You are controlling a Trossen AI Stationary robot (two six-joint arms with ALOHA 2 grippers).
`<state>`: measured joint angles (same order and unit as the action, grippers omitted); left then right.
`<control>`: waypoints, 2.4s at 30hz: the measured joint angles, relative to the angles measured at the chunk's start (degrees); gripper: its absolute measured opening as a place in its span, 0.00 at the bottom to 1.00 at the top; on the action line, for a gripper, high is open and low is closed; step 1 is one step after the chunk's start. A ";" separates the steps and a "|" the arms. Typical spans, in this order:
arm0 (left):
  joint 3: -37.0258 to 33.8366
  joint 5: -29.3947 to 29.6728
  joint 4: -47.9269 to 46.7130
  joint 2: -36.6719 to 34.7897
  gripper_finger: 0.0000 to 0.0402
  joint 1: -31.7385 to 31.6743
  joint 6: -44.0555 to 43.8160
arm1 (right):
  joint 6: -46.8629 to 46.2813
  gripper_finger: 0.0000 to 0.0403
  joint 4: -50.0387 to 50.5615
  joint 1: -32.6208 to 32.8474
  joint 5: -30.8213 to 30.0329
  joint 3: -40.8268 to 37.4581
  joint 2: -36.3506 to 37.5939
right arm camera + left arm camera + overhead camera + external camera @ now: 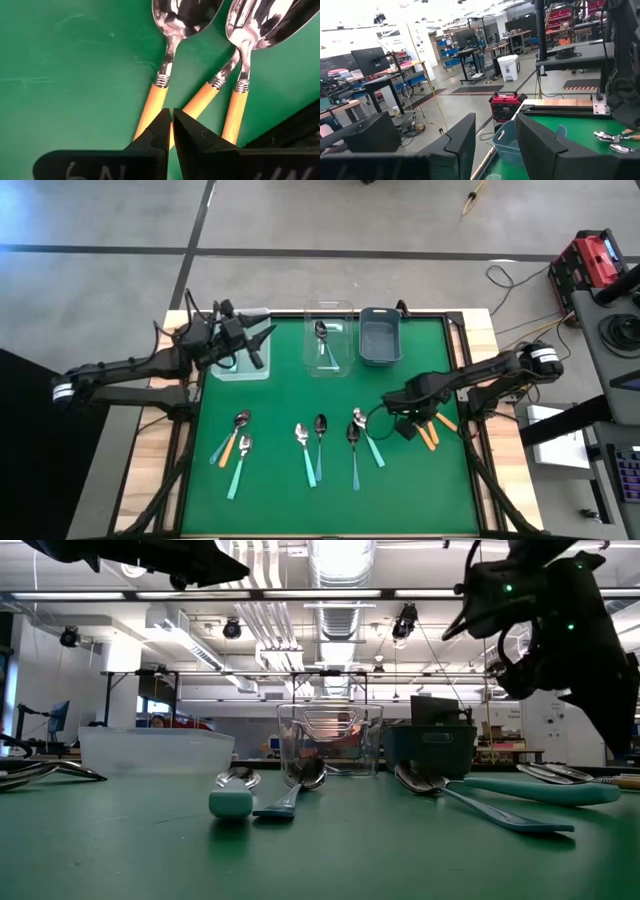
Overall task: Sort silverware by color (type)
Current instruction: Put the yellow spoon into the blue bin
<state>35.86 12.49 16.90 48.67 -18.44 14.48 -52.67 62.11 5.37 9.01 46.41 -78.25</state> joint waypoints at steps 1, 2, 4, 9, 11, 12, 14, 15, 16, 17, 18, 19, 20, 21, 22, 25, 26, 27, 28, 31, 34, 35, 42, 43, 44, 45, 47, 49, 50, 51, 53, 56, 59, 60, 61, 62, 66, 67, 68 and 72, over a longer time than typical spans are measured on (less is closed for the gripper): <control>0.00 0.00 -0.58 -0.31 0.31 0.00 0.00 | 0.00 0.03 -0.12 0.00 0.00 -0.37 0.04; 0.00 0.00 -1.07 -0.70 0.31 0.00 0.02 | 0.00 0.03 -0.18 0.00 0.00 -0.70 0.08; 0.00 0.00 -2.36 -1.49 0.31 -0.01 0.00 | 0.00 0.03 -0.42 0.00 0.00 -1.01 0.01; 0.00 0.00 -5.71 -3.72 0.31 -0.04 0.00 | -0.09 0.03 -2.39 0.00 0.00 -1.07 -0.14; 0.00 0.00 -6.87 -4.66 0.31 -0.04 0.00 | -0.85 0.03 -3.17 0.00 0.00 -1.07 -0.14; 0.00 0.00 -7.15 -5.04 0.31 -0.04 0.01 | -1.24 0.03 -3.50 0.00 0.00 -1.07 -0.14; 0.00 0.00 -7.94 -5.64 0.31 -0.04 0.01 | -1.35 0.03 -4.07 0.00 0.00 -1.07 -0.18; 0.00 0.00 -7.98 -5.82 0.31 -0.04 0.00 | -1.39 0.03 -4.41 0.00 0.02 -1.07 -0.21; 0.00 0.00 -8.05 -5.98 0.31 -0.04 0.00 | -1.39 0.03 -4.65 0.00 0.04 -1.07 -0.21; 0.00 0.00 -8.02 -6.08 0.31 -0.04 0.00 | -1.38 0.03 -4.78 0.00 0.05 -1.07 -0.21; 0.00 0.00 -8.01 -6.10 0.31 -0.04 0.00 | -1.37 0.04 -4.82 0.00 0.05 -1.07 -0.21; 0.00 0.00 -8.06 -6.08 0.31 -0.02 0.00 | -1.39 0.04 -5.02 0.00 0.06 -1.07 -0.23; 0.00 0.00 -8.08 -6.06 0.31 -0.04 0.00 | -1.53 0.06 -5.51 -0.01 0.21 -1.07 -0.23; 0.00 0.00 -8.12 -6.04 0.31 -0.04 0.00 | -1.89 0.08 -6.01 -0.02 0.55 -1.07 -0.23; 0.00 0.00 -8.12 -6.04 0.31 -0.04 0.00 | -2.38 0.10 -6.30 -0.02 0.86 -1.07 -0.23; 0.00 0.00 -8.10 -6.04 0.31 -0.04 0.00 | -3.78 0.20 -6.28 -0.02 0.51 -1.07 -0.23; 0.00 0.00 -8.10 -6.04 0.31 -0.04 0.00 | -3.79 0.24 -6.36 0.00 -0.63 -1.07 -0.23; 0.00 0.00 -8.10 -6.04 0.31 -0.04 0.00 | -3.74 0.27 -6.40 0.00 -1.94 -1.07 -0.25; 0.00 0.00 -8.09 -6.03 0.31 -0.04 0.00 | -3.53 0.30 -6.48 0.00 -3.12 -1.07 -0.25; 0.00 0.00 -8.10 -5.97 0.31 -0.04 0.00 | -2.56 0.38 -7.15 -0.04 -4.47 -1.07 -0.25; 0.00 0.00 -8.08 -5.97 0.31 -0.04 0.00 | -1.94 0.42 -7.24 -0.04 -4.52 -1.12 -0.25; 0.00 0.00 -8.10 -5.97 0.31 -0.04 0.00 | -1.87 0.42 -7.27 -0.04 -4.52 -1.21 -0.25; 0.00 0.00 -8.08 -5.97 0.31 -0.04 0.00 | -1.81 0.41 -8.74 -0.04 -4.58 -2.99 -0.27; 0.00 0.00 -8.08 -5.97 0.31 -0.04 0.00 | -1.79 0.40 -9.54 -0.02 -4.59 -3.39 -0.27; 0.00 0.00 -8.08 -5.97 0.31 -0.04 0.00 | -1.81 0.39 -10.39 -0.02 -4.59 -3.87 -0.27; 0.00 0.00 -8.08 -5.97 0.31 -0.04 0.00 | -1.83 0.39 -11.15 -0.02 -4.59 -4.43 -0.27; 0.00 0.00 -8.08 -5.97 0.31 -0.04 0.01 | -1.87 0.38 -12.90 -0.02 -4.59 -5.85 -0.27; 0.00 0.00 -8.08 -5.97 0.31 -0.04 0.00 | -1.92 0.36 -14.95 -0.02 -4.52 -7.18 -0.27; 0.00 0.00 -8.08 -5.97 0.31 -0.04 0.00 | -1.84 0.36 -15.99 -0.02 -4.52 -7.89 -0.18; 0.00 0.00 -8.08 -5.97 0.31 -0.04 0.00 | -1.81 0.35 -16.93 -0.02 -4.58 -8.61 -0.08; 0.00 0.00 -8.08 -5.97 0.31 -0.04 0.00 | -1.83 0.33 -18.26 -0.02 -4.64 -9.73 -0.07; 0.00 0.00 -8.06 -5.97 0.31 -0.04 0.00 | -1.83 0.27 -18.75 -0.02 -4.72 -9.95 -0.10; 0.00 0.00 -8.06 -5.97 0.31 -0.04 0.00 | -1.83 0.20 -19.13 -0.02 -4.74 -9.75 -0.14; 0.00 0.00 -8.06 -5.97 0.31 -0.04 0.00 | -1.83 0.18 -19.22 -0.02 -4.74 -9.60 -0.14; 0.00 0.01 -8.06 -5.95 0.31 -0.04 0.00 | -1.81 0.16 -19.39 0.00 -4.74 -9.51 -0.14; 0.00 0.00 -8.06 -5.97 0.31 -0.04 0.00 | -1.83 0.14 -19.51 -0.02 -4.72 -9.45 -0.18; 0.00 0.00 -8.06 -5.95 0.31 -0.04 0.00 | -1.83 0.07 -19.71 -0.02 -4.69 -9.29 -0.18; 0.00 0.00 -8.06 -5.95 0.31 -0.04 0.00 | -1.82 0.06 -19.78 -0.02 -4.66 -9.29 -0.18; 0.00 0.00 -8.07 -5.95 0.31 -0.04 0.00 | -1.79 0.05 -19.86 -0.02 -4.65 -9.29 -0.18; 0.00 0.00 -8.06 -5.95 0.31 -0.04 0.00 | -1.79 0.04 -20.35 -0.04 -4.33 -9.29 0.62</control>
<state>35.86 12.49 8.84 42.72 -18.48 14.48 -54.46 41.76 5.32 4.69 37.12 -77.63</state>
